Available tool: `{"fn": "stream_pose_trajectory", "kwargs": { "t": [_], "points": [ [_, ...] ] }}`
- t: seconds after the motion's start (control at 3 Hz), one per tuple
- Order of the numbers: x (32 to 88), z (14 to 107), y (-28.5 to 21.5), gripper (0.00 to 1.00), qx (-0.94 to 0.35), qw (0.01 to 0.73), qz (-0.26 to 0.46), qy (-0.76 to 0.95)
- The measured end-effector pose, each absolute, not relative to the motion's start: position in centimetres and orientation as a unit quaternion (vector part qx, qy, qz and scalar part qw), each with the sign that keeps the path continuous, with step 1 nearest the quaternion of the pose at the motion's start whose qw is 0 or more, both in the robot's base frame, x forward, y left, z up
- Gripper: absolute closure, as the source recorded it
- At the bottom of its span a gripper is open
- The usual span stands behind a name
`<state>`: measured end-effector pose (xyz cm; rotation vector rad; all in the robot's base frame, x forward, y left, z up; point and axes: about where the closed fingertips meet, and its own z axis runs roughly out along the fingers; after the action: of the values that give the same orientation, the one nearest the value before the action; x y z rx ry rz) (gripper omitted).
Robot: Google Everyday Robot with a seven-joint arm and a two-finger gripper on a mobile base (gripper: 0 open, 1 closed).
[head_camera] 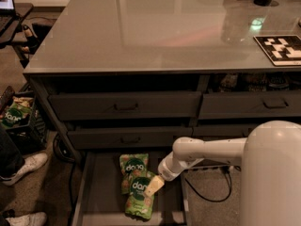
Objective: Pick green rice chip bag from bottom drawer and place on counter
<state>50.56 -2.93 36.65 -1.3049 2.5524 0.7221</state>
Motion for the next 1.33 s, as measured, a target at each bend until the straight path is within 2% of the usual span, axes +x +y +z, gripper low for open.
{"fn": "stream_pose_trajectory", "kwargs": {
  "t": [0.67, 1.33],
  "points": [
    [51.7, 34.7, -2.4, 0.0, -0.418, 0.111, 0.245, 0.868],
    [57.5, 27.2, -1.3, 0.0, -0.342, 0.137, 0.237, 0.899]
  ]
}}
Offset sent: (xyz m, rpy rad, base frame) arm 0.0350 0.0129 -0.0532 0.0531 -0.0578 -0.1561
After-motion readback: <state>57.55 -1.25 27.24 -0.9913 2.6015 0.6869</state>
